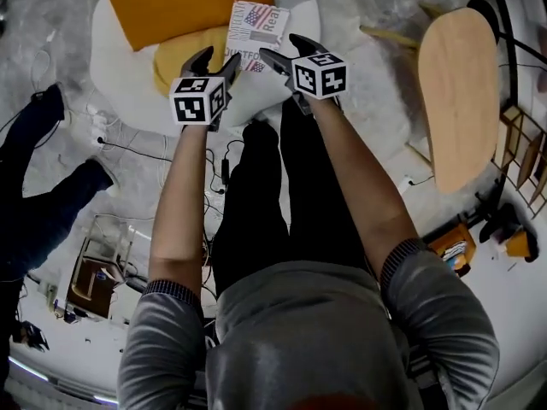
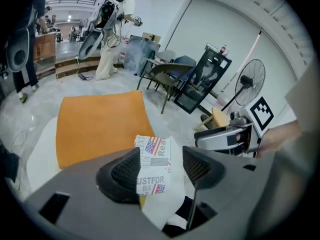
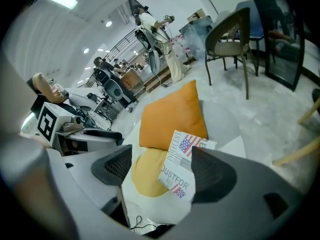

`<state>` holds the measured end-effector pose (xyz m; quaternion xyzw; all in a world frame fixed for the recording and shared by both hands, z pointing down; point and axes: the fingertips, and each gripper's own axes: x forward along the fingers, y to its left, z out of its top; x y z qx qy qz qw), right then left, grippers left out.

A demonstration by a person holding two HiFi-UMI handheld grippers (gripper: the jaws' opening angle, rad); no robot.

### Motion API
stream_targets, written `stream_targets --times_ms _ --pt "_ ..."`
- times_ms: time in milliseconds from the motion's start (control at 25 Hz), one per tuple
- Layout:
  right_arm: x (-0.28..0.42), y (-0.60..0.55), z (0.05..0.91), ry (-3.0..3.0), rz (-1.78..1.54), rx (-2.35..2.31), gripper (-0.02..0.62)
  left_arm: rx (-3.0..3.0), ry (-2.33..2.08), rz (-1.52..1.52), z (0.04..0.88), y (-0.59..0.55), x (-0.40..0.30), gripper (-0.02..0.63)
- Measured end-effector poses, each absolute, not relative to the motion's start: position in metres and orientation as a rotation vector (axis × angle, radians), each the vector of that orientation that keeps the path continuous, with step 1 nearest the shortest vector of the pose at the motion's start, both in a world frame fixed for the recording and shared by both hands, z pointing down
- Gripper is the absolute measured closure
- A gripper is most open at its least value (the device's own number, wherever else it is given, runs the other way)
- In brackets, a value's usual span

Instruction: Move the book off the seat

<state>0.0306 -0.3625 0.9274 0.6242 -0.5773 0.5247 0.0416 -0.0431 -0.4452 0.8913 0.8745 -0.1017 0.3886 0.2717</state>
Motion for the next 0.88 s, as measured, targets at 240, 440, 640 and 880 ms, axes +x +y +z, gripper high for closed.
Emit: stream_targets --times_ms 240,440,640,880 --pt "0.032 -0.352 1.022 -1.679 1.690 1.902 0.201 2.314 -0.242 1.147 0.984 -0.449 -0.035 0.312" --pt "0.040 -0.352 1.069 -1.634 1.764 1.928 0.196 2.313 -0.188 1.223 1.041 -0.451 -0.022 0.299" --pt "0.036 -0.353 1.111 -1.598 1.882 1.942 0.192 2.315 -0.139 1.323 1.090 -0.453 -0.022 0.287" --pt "0.042 -0.354 1.131 -1.594 1.881 1.947 0.187 2.265 -0.105 1.322 1.122 -0.450 -0.014 0.282"
